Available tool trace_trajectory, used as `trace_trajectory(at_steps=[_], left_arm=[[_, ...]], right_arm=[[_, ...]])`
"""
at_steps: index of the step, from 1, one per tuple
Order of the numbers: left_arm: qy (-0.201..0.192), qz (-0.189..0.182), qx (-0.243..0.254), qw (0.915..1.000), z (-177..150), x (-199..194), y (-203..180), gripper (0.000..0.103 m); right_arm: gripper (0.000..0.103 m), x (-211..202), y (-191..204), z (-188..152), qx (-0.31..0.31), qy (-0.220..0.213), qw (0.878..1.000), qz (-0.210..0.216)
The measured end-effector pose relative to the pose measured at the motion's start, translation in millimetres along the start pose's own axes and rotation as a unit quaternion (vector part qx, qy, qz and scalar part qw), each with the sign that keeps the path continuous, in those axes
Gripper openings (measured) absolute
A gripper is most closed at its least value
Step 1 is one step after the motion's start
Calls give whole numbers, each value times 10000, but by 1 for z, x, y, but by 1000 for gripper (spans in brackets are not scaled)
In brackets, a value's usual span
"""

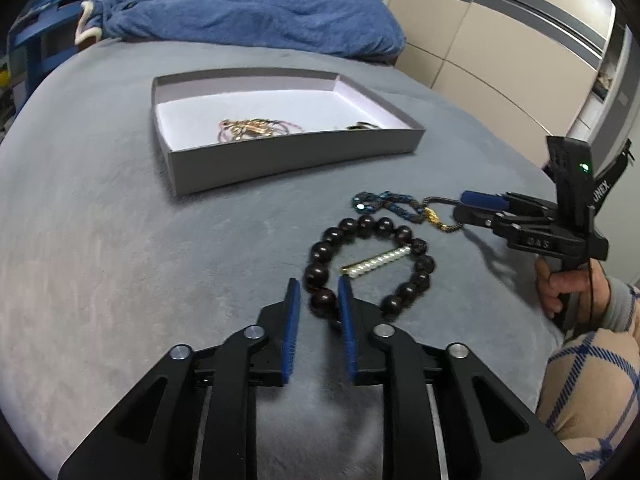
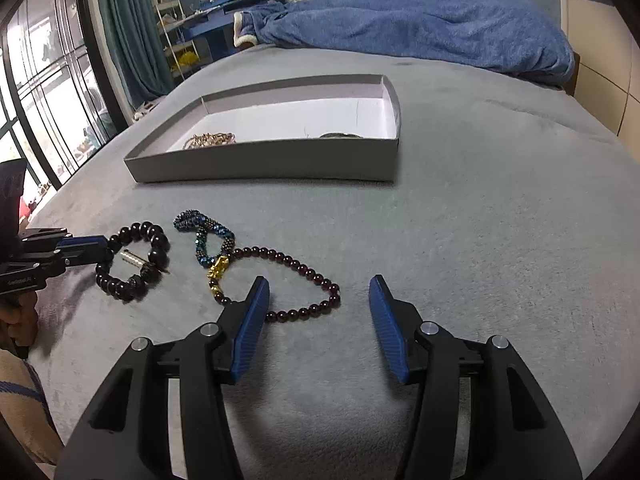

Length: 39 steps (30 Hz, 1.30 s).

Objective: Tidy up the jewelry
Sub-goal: 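Grasp the large black bead bracelet with the left tool while the right tool grasps the dark red bead bracelet, then carry both bracelets over the box and open both tools to drop them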

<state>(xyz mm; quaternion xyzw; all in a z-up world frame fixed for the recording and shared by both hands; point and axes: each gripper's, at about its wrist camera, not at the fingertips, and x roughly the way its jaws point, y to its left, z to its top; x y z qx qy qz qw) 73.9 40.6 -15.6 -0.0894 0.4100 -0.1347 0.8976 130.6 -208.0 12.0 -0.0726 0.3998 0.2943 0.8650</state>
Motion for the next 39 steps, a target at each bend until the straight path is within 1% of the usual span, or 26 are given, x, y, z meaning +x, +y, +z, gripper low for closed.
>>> trace_trajectory(at_steps=[1, 3, 5, 7, 8, 10, 11, 12, 13, 14, 15, 17, 22, 29, 34, 39], left_arm=[[41, 0, -60, 10000, 2, 3, 2, 26], [103, 23, -103, 9999, 5, 8, 4, 29], [170, 72, -67, 9998, 8, 14, 1, 34], [199, 143, 20, 9997, 11, 18, -3, 37], [227, 220, 90, 9995, 12, 21, -6, 38], [251, 356, 189, 9989, 13, 24, -11, 38], [261, 401, 228, 9986, 13, 24, -12, 38], [258, 451, 277, 9983, 13, 24, -14, 37], [242, 497, 308, 9980, 13, 23, -15, 30], [216, 527, 314, 9979, 12, 22, -15, 19], [172, 535, 312, 9979, 13, 21, -15, 17], [21, 532, 339, 9980, 12, 15, -17, 15], [-327, 369, 381, 9981, 17, -4, -26, 15], [-738, 236, 582, 9953, 45, -28, -45, 15], [-1027, 185, 666, 9923, 66, -45, -53, 15], [-1269, 295, 633, 9895, 83, -56, -51, 15]], right_arm=[[52, 1, 0, 0, 1, 26, 10000, -7], [52, 4, 0, 0, 7, 90, 10000, -8], [50, 5, -1, 0, 2, 124, 9999, 9], [42, 6, 0, -1, -16, 153, 9999, 35], [39, 6, 1, -1, -33, 156, 9999, 45], [27, 6, 2, -1, -79, 159, 9998, 64], [23, 7, 3, -1, -95, 159, 9998, 65], [16, 7, 3, -1, -102, 160, 9998, 79], [10, 7, 3, -1, -106, 163, 9997, 122], [9, 6, 3, -1, -115, 155, 9997, 145], [6, 5, 4, -1, -123, 134, 9997, 160], [6, 4, 4, -1, -123, 96, 9997, 183], [6, -6, 1, -1, -56, -132, 9996, 254], [6, -19, -3, 5, 96, -411, 9979, 482], [6, -28, 2, 20, 19, -564, 9969, 539], [6, -36, 9, 44, -110, -756, 9955, 555]])
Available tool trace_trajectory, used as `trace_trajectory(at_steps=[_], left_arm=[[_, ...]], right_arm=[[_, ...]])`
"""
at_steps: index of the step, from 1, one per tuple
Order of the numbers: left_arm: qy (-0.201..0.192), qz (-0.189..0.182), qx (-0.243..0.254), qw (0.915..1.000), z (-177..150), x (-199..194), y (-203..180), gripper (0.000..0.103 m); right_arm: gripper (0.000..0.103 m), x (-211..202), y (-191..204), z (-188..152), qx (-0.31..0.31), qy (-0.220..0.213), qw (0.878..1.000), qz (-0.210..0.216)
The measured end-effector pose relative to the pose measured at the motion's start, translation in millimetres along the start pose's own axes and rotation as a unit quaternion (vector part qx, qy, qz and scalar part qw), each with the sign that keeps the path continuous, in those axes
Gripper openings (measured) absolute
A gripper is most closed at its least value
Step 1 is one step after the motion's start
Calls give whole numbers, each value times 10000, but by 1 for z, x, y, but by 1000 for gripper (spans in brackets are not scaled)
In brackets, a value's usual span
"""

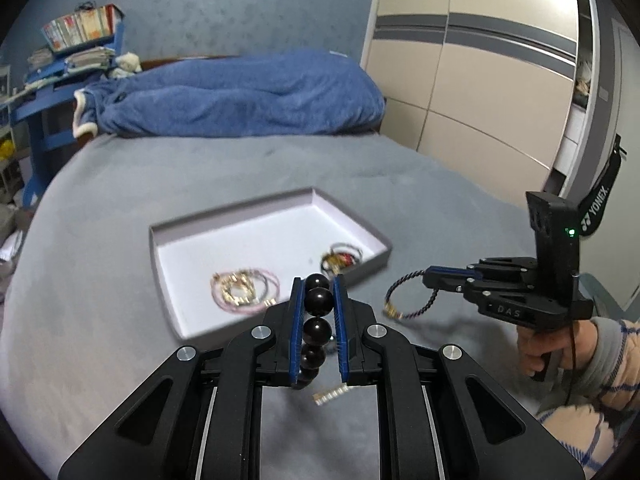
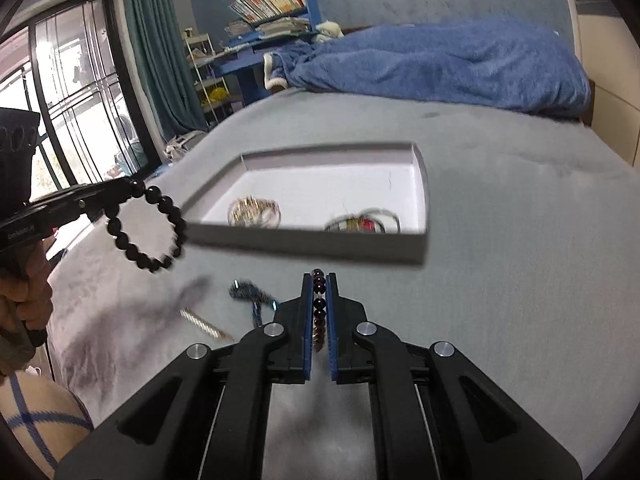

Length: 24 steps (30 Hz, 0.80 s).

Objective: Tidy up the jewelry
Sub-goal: 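Carry both bracelets over the box and open both tools to drop them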

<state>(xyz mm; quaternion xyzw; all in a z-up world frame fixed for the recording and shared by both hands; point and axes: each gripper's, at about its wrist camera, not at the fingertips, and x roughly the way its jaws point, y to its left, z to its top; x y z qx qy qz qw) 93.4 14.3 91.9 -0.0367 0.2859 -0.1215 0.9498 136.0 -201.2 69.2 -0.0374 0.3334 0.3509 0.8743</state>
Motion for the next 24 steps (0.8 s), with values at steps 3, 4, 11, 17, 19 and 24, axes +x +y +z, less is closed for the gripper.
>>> trace_trajectory(at_steps=[3, 4, 11, 17, 19, 24], left_arm=[[-87, 81, -63, 9999, 10, 4, 8, 15], [-107, 95, -79, 9999, 13, 5, 10, 15], [-206, 277, -173, 9993, 32, 25, 24, 15], [-330, 422, -335, 9980, 43, 45, 37, 15], [-334, 458, -401, 9976, 44, 54, 41, 15], [-102, 575, -487, 9971, 38, 84, 48, 15]], right_arm=[[6, 0, 2, 18, -64, -99, 9999, -22], [6, 2, 2, 28, -97, -131, 9999, -36], [6, 18, 10, 67, -293, -208, 9994, -18], [6, 45, 18, 86, -401, -127, 9991, 9], [6, 55, 19, 88, -398, -89, 9992, 32], [6, 89, 11, 90, -222, 158, 9996, -35]])
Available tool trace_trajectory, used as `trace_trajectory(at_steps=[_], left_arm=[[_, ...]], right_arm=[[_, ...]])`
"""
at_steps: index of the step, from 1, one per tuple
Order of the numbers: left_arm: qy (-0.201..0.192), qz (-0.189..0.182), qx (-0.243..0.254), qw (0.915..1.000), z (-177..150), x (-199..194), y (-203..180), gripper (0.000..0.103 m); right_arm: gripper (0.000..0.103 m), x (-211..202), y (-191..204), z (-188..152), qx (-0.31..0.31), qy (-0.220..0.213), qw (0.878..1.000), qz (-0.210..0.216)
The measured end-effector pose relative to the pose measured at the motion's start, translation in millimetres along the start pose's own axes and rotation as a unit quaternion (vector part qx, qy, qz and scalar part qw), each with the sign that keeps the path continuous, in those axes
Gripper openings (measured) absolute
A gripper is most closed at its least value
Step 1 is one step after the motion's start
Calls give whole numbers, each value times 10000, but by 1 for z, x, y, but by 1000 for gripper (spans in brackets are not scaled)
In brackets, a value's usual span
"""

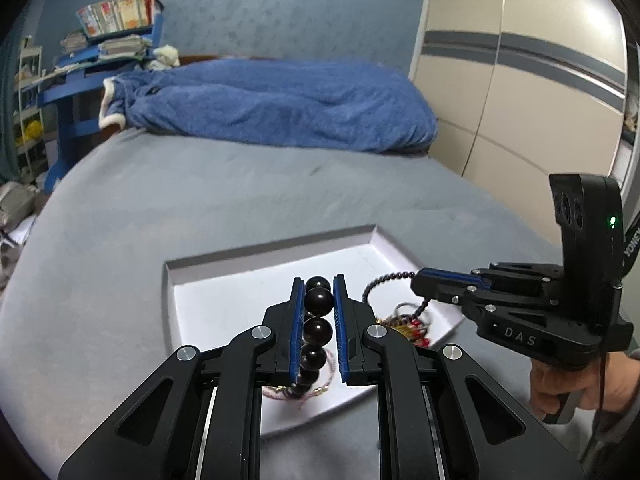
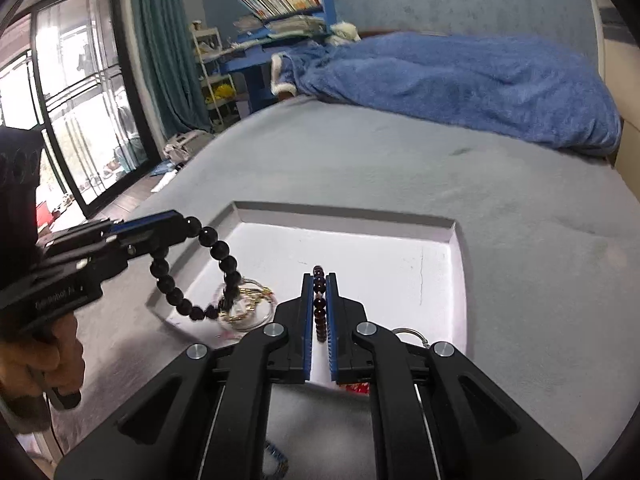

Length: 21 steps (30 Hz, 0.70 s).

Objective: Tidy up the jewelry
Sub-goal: 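Carry both bracelets over the box and open both tools to drop them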

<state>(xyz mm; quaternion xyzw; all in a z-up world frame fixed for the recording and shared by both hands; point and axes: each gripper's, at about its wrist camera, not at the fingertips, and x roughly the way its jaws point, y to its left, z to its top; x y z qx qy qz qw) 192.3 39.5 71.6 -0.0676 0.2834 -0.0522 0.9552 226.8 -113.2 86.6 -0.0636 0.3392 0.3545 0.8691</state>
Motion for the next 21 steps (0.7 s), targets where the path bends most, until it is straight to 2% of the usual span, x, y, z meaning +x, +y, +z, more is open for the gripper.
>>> trace_trajectory(at_steps=[7, 15, 16, 18, 19, 20, 21], left_arm=[[410, 248, 113, 9988, -12, 35, 11, 15], [763, 532, 219, 9954, -22, 50, 17, 17], [780, 619, 256, 9947, -24, 50, 17, 23], [770, 631, 255, 9947, -25, 48, 18, 34], [746, 640, 240, 9949, -26, 45, 19, 46], [721, 664, 239, 9949, -27, 42, 18, 56], [689, 681, 233, 9950, -28, 40, 19, 57]], right_arm=[[6, 25, -25, -14, 251, 323, 9986, -344], [8, 26, -43, -22, 353, 361, 9971, -565], [9, 25, -42, -23, 340, 347, 9971, -588], [18, 21, -42, -23, 323, 303, 9973, -591], [27, 18, -42, -23, 322, 248, 9974, -593], [32, 13, -41, -24, 322, 175, 9977, -571], [34, 9, -39, -26, 313, 113, 9979, -560]])
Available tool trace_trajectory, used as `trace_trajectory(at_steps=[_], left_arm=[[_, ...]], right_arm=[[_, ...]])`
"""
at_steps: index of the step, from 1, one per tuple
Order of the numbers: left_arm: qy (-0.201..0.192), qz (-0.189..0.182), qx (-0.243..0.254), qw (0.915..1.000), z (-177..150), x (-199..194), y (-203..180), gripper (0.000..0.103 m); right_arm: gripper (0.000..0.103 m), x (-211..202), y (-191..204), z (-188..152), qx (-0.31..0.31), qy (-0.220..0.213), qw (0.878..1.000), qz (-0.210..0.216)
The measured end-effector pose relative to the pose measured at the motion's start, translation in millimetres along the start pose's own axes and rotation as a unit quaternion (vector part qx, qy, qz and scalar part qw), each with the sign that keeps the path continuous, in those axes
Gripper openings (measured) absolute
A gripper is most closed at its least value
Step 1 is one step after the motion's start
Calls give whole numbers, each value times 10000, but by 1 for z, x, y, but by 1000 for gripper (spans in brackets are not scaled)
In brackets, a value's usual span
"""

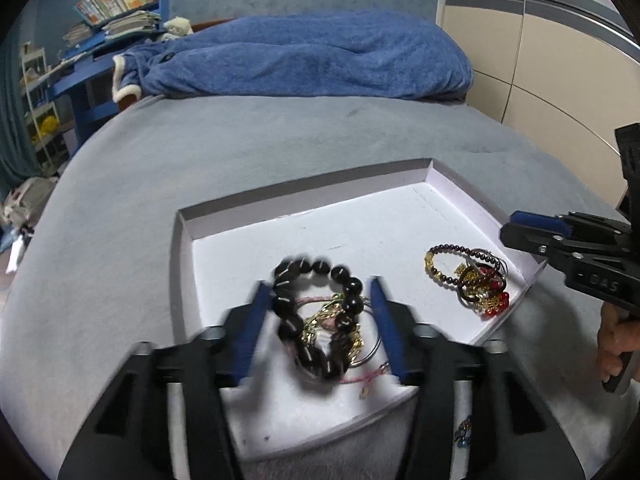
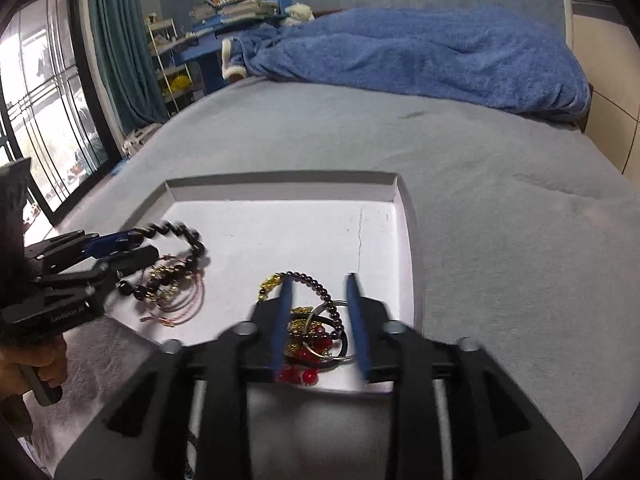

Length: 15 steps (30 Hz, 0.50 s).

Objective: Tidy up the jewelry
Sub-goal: 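Carry both bracelets over the box and open both tools to drop them, then grasp the pearl strand with the left tool while the right tool grasps the blue beaded bracelet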

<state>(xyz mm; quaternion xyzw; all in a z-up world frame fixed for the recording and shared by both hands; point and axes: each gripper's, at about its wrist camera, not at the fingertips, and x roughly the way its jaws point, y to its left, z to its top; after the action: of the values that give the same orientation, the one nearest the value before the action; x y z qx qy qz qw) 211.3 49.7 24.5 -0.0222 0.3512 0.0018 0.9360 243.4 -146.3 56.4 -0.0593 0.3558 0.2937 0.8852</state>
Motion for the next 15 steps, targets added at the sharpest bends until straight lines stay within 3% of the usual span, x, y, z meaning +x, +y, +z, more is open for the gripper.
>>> trace_trajectory(at_steps=[6, 9, 15], left_arm=[[-118, -96, 51, 9999, -12, -22, -1, 58], [-235, -103, 60, 9997, -17, -34, -3, 73], [-395, -208, 118, 9989, -38, -61, -12, 75]], right_arm=[[44, -22, 1, -16, 30, -183, 9998, 15], [49, -32, 1, -27, 113, -246, 9996, 25], [54, -49, -4, -57, 299, -275, 9992, 36]])
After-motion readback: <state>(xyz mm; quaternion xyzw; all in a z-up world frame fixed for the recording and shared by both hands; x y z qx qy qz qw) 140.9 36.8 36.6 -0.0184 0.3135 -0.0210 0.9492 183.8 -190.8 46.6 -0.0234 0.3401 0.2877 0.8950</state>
